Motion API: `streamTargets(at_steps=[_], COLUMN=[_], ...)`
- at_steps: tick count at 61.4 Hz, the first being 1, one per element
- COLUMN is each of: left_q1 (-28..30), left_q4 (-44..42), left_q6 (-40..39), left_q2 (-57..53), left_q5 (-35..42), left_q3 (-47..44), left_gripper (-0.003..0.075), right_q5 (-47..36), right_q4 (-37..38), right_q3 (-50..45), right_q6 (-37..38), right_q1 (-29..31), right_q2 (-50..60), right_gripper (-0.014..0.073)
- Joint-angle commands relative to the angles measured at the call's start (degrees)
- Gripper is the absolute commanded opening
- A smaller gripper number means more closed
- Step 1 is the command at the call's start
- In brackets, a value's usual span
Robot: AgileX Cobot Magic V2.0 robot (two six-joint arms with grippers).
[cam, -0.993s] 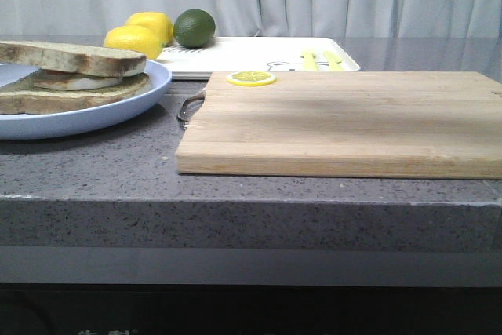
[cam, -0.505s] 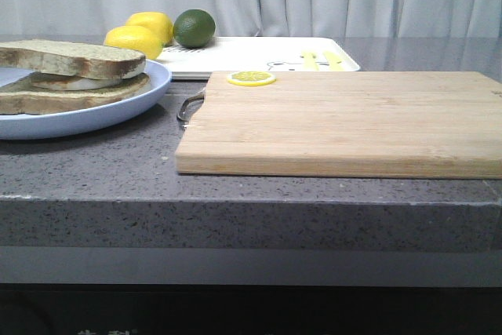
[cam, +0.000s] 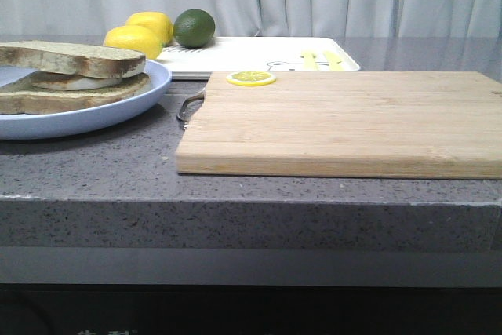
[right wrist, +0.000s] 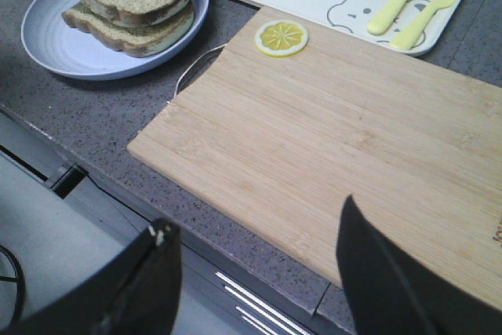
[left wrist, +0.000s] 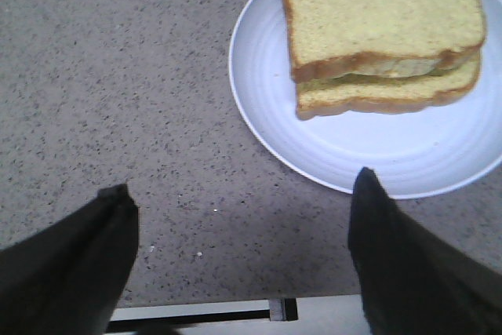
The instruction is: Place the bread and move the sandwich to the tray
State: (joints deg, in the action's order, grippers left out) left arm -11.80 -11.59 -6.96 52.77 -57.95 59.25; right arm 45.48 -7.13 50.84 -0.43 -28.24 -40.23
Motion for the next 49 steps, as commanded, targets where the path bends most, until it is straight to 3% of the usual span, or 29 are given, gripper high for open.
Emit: streamTargets(at_steps=[1, 9, 26, 35, 49], left_q1=[3.10, 10.36, 24.12, 26.72, 26.70], left_q4=[-1.22, 3.24, 33.42, 42.09, 43.78], left_q6=[-0.65, 2.38, 19.00, 22.46, 22.46], left_q2=[3.74, 8.67, 18.95, 24.59, 33.32], left_q5=[0.88, -2.21, -1.26, -1.26, 1.24], left_q3=[4.57, 8.70, 12.81, 12.90, 12.90], left_gripper=[0.0543, 0.0543, 0.0543, 0.0543, 0.0543], right_q5=[-3.29, -3.29, -3.29, -3.29, -3.29], right_q4=[0.21, 0.21, 0.21, 0.21, 0.21], right_q3=[1.21, 1.21, 1.21, 1.21, 1.21], right_q6=[0.03, 0.03, 0.03, 0.03, 0.03], right_q1=[0.01, 0.01, 0.01, 0.01, 0.01], right_q2=[0.14, 0.14, 0.14, 0.14, 0.14], right_gripper=[0.0456, 0.0456, 0.0456, 0.0456, 0.0456])
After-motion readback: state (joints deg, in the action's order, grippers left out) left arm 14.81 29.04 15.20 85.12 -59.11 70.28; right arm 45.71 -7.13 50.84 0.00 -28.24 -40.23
